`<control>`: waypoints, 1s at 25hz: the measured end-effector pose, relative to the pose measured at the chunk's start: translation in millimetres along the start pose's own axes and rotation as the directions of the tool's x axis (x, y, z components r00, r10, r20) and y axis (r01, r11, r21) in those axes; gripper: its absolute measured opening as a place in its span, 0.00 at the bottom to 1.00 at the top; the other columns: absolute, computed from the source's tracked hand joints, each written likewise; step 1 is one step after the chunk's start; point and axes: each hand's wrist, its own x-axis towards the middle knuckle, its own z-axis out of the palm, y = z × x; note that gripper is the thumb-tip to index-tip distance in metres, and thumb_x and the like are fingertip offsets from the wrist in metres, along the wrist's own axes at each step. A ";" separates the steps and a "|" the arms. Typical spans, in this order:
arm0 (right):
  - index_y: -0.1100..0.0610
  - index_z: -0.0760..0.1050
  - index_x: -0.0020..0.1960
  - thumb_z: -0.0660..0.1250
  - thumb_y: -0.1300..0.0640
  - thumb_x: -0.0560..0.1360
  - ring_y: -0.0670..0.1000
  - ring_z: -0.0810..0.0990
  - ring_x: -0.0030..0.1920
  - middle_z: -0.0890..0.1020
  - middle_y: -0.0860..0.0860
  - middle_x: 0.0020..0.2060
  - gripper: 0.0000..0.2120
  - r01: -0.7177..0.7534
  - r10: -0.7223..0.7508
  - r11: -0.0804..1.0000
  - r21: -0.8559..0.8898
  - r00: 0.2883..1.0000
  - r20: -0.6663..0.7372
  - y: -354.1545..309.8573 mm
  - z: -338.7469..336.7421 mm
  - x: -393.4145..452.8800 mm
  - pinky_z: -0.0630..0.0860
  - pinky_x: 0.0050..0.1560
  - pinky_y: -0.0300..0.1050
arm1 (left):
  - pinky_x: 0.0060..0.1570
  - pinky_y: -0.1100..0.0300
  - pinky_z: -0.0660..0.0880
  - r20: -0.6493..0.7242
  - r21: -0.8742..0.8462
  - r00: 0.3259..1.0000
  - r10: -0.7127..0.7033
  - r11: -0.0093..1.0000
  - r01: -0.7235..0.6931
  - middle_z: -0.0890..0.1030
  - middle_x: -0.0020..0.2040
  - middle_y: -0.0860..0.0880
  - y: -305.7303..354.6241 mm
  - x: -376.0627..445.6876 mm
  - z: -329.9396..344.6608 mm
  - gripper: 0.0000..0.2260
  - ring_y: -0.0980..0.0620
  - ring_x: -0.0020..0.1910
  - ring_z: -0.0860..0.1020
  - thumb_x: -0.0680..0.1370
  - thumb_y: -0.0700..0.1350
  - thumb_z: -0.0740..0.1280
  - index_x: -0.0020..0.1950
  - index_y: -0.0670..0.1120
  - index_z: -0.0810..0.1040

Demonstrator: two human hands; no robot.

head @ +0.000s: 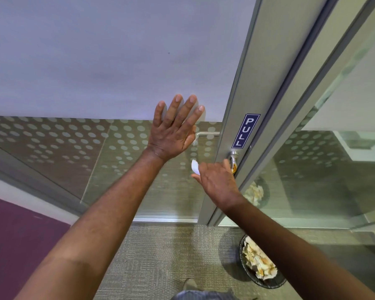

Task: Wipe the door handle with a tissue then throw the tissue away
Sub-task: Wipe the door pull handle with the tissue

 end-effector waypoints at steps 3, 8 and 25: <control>0.54 0.72 0.38 0.43 0.33 0.81 0.51 0.69 0.26 0.77 0.48 0.27 0.31 -0.042 0.038 0.999 0.028 0.989 0.142 -1.3 -17.4 14.9 0.64 0.59 0.56 | 0.82 0.41 0.44 0.008 0.000 1.000 0.000 1.000 0.000 0.44 0.87 0.48 0.3 0.7 -0.4 0.32 0.44 0.85 0.42 0.81 0.51 0.66 0.83 0.49 0.61; 0.55 0.75 0.40 0.47 0.38 0.84 0.53 0.71 0.29 0.74 0.50 0.27 0.28 -0.146 0.148 0.988 0.052 0.988 -0.040 -11.6 -11.7 1.8 0.68 0.56 0.57 | 0.82 0.41 0.41 0.009 -0.008 1.000 -0.009 1.000 0.009 0.44 0.87 0.48 0.6 -0.7 0.8 0.33 0.44 0.86 0.42 0.81 0.51 0.67 0.84 0.49 0.60; 0.55 0.70 0.45 0.47 0.32 0.81 0.54 0.76 0.32 0.77 0.52 0.31 0.28 0.097 -0.103 0.994 -0.053 0.989 -0.108 38.7 7.8 -8.2 0.70 0.57 0.55 | 0.83 0.41 0.40 0.021 -0.021 1.000 0.001 1.000 -0.001 0.46 0.87 0.47 -0.7 -6.2 10.6 0.36 0.43 0.86 0.43 0.81 0.51 0.64 0.86 0.50 0.53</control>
